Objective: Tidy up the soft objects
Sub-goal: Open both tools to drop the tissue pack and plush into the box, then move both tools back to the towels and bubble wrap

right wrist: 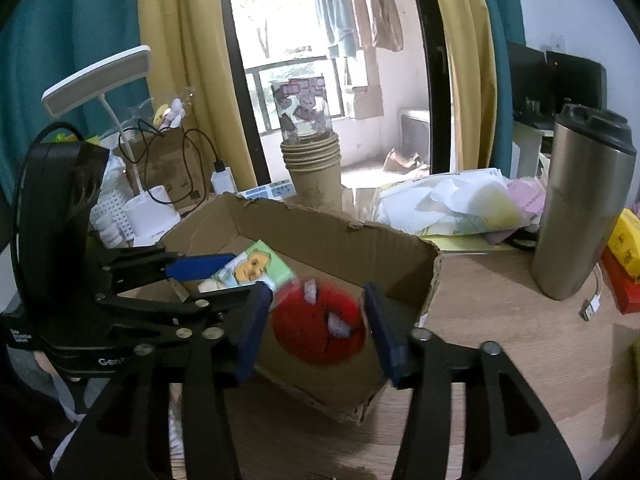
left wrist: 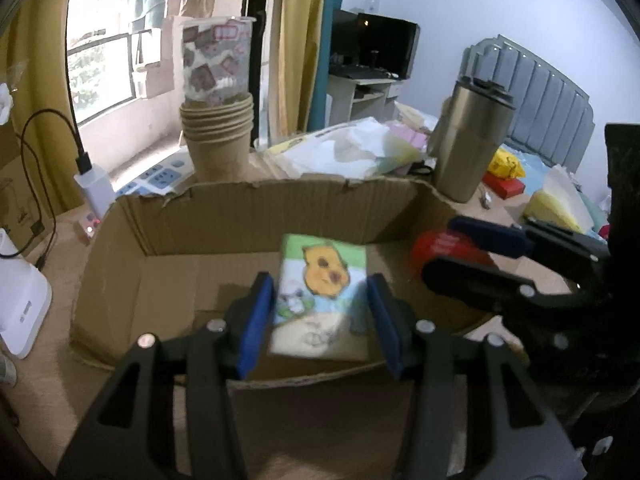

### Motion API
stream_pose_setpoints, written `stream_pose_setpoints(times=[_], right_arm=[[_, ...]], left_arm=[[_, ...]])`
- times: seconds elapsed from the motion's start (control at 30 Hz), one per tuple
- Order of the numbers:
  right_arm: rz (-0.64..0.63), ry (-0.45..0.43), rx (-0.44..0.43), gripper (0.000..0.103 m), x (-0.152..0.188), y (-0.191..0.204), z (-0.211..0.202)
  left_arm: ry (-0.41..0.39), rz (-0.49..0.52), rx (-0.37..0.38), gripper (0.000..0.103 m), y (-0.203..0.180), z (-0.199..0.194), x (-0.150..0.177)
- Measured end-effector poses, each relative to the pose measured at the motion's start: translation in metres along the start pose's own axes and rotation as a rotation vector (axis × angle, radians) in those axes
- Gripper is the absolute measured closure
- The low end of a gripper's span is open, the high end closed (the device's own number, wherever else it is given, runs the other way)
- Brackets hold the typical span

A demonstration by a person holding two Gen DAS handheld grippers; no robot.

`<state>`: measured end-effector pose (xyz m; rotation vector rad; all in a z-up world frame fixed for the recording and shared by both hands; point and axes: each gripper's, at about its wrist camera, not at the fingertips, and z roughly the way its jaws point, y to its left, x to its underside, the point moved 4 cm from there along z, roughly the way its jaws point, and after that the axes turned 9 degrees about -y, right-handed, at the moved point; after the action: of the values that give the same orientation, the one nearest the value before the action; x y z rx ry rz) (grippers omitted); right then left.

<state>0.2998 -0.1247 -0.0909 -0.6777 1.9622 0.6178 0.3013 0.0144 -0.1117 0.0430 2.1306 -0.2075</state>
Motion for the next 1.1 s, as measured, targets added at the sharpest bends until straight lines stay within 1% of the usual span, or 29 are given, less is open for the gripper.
stream_pose_setpoints(times=[0.07, 0.1, 0.13, 0.2, 0.37, 0.43, 0.5, 0.73, 0.93, 1.1], right_arm=[[0.003, -0.002, 0.011, 0.045, -0.001, -0.001, 0.0], [0.006, -0.004, 0.013, 0.045, -0.001, -0.002, -0.001], [0.008, -0.007, 0.016, 0.045, -0.002, -0.002, -0.002], [0.009, -0.011, 0.023, 0.044, -0.003, -0.003, -0.003], [0.006, -0.027, 0.039, 0.044, -0.007, -0.004, -0.01], [0.003, -0.032, 0.042, 0.044, -0.008, -0.003, -0.014], [-0.002, -0.037, 0.043, 0.044, -0.009, -0.001, -0.016], [-0.03, -0.068, 0.057, 0.044, -0.015, 0.01, -0.034], [-0.067, -0.098, 0.075, 0.044, -0.018, 0.022, -0.059], [-0.074, -0.113, 0.087, 0.044, -0.015, 0.032, -0.08]], left_arm=[[-0.027, -0.007, 0.012, 0.05, 0.0, -0.005, -0.003], [-0.039, -0.01, 0.015, 0.047, 0.001, -0.007, -0.005], [-0.048, -0.012, 0.013, 0.039, 0.001, -0.009, -0.006], [-0.059, -0.024, 0.018, 0.033, 0.003, -0.012, -0.008], [-0.107, -0.053, 0.017, 0.025, 0.012, -0.027, -0.017], [-0.126, -0.053, 0.014, 0.017, 0.014, -0.036, -0.021], [-0.139, -0.05, 0.016, 0.012, 0.015, -0.043, -0.023], [-0.206, -0.026, -0.001, 0.011, 0.012, -0.084, -0.028], [-0.227, 0.016, -0.033, 0.011, 0.009, -0.117, -0.024], [-0.245, -0.003, -0.056, 0.011, 0.013, -0.14, -0.016]])
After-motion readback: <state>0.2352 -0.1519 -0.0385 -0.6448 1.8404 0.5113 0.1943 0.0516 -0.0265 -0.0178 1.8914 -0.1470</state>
